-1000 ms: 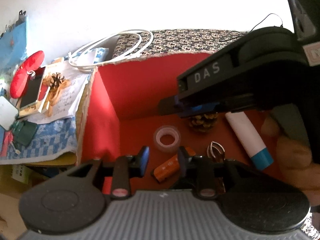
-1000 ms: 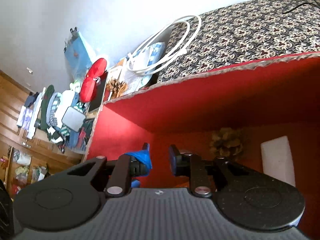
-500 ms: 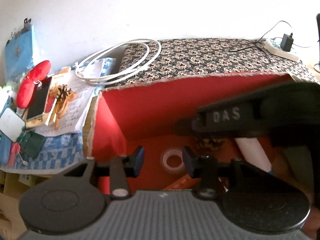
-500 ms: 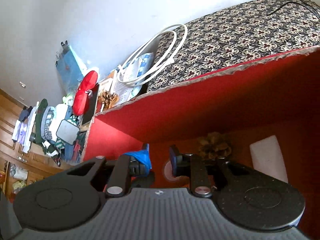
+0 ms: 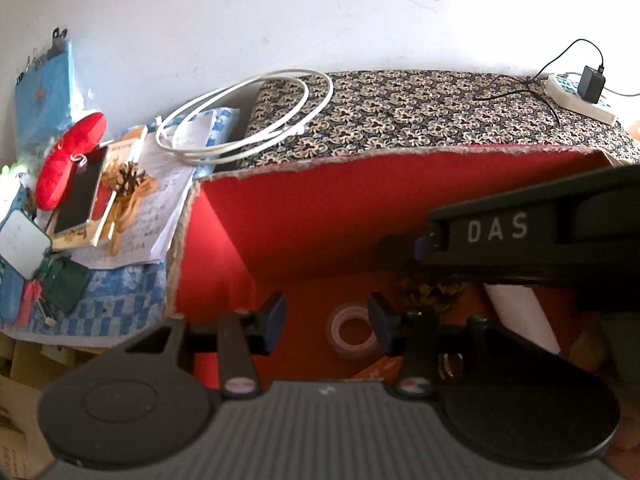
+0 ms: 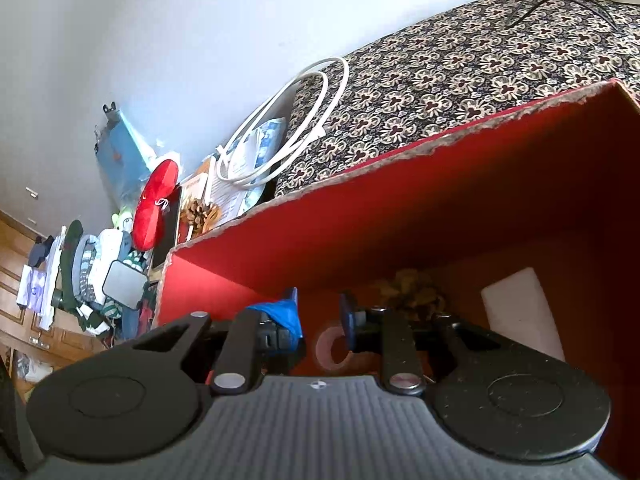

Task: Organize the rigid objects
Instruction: 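Withdraw the right gripper up out of the box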

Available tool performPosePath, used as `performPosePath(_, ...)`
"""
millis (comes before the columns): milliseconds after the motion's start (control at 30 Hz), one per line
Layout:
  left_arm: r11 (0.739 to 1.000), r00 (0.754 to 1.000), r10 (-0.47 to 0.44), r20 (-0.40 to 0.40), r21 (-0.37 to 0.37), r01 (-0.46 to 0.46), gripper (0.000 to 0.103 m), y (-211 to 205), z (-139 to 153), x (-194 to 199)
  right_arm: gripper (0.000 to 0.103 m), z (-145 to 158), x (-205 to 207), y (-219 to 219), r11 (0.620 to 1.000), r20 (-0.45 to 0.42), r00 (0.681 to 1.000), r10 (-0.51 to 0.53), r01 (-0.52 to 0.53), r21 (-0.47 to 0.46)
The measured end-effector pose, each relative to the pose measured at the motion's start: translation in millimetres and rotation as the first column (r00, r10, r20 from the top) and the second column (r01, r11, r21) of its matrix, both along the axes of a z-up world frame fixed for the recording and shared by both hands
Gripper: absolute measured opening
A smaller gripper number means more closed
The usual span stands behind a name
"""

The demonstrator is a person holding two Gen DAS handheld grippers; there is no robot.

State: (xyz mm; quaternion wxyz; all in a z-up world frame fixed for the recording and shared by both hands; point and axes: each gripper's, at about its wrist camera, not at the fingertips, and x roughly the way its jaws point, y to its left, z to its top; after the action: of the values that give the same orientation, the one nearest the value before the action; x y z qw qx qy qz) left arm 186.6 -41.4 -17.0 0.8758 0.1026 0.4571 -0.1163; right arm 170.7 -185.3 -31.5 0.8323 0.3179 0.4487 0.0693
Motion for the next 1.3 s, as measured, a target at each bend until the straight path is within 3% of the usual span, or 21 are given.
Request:
performPosePath(767, 1.0, 0.999, 0.008, 0.034, 0.013, -0.008, 0.05, 0, -1, -3, 0.007, 1, -11, -10, 0.989, 0.0, 0.99, -0.144, 0.144, -0.027)
performPosePath(933, 1.0, 0.998, 0.007, 0.056, 0.023, -0.009, 0.05, 0, 0, -6, 0.007, 8, -19, -12, 0.98, 0.008, 0.985, -0.173, 0.173, -0.097)
performPosePath(1133, 1.0, 0.997, 0.01, 0.073, 0.029, -0.012, 0.05, 0, 1, -7, 0.007, 20, -40, -19, 0.952, 0.051, 0.983, -0.175, 0.183, -0.247)
performPosePath(1300, 0.999, 0.995, 0.018, 0.099, 0.043, -0.023, 0.05, -1, 2, -9, 0.007, 30, -63, -26, 0.947, 0.063, 0.983, -0.171, 0.181, -0.263)
